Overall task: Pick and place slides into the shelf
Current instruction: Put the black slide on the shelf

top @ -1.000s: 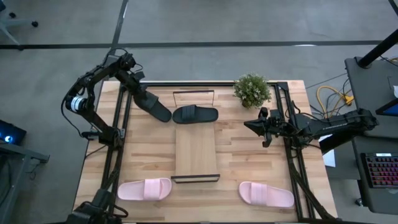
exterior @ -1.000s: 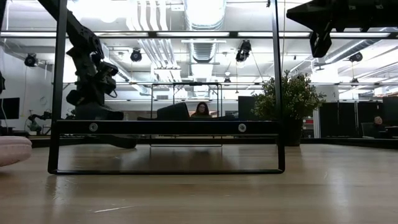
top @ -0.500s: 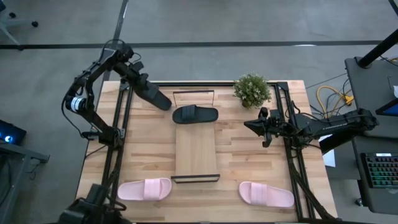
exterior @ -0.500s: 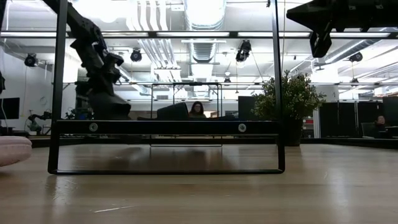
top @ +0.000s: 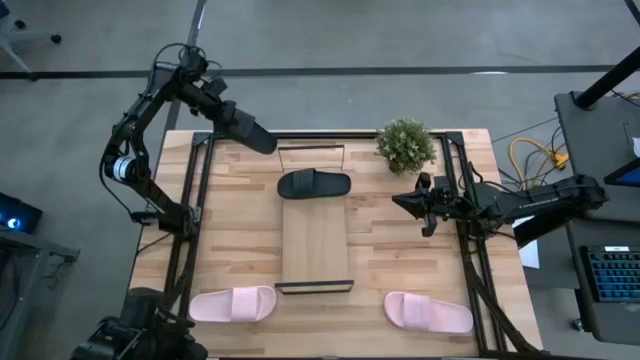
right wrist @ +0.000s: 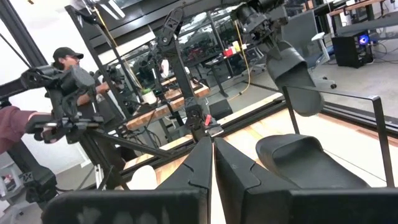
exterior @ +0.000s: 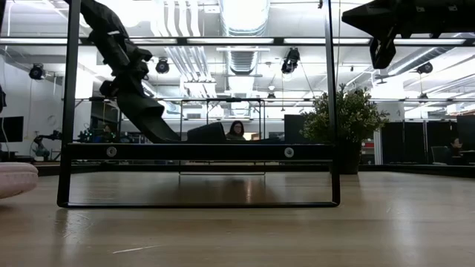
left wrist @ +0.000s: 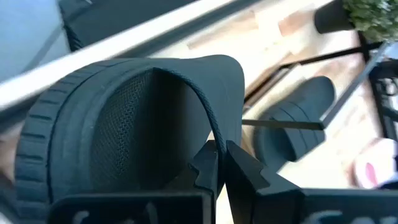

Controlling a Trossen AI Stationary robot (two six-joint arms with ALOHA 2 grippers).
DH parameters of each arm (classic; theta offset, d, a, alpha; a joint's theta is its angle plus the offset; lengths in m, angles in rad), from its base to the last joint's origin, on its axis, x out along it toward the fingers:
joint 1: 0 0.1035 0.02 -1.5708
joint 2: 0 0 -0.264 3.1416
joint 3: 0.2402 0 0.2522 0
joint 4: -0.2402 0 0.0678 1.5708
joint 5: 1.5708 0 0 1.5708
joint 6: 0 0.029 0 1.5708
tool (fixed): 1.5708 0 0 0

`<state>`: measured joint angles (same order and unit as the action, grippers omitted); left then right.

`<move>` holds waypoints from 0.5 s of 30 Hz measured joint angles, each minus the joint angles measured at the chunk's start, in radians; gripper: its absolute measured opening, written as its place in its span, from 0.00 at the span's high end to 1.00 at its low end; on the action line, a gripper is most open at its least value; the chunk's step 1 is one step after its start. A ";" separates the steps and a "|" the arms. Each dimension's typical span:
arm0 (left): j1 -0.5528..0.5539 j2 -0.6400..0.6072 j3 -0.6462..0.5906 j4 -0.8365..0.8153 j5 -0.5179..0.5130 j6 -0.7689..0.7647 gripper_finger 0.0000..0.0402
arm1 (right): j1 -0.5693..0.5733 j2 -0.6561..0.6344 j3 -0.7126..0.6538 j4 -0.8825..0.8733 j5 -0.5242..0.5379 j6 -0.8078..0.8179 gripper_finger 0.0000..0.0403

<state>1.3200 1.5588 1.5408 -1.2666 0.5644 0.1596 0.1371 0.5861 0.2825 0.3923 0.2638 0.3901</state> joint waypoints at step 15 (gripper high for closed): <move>0.002 -0.002 0.124 0.004 -0.022 -0.026 1.00 | 0.000 0.000 0.000 -0.004 0.000 0.000 0.98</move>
<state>1.3224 1.5570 1.6651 -1.2623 0.5427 0.1337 0.1372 0.5861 0.2825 0.3886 0.2638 0.3900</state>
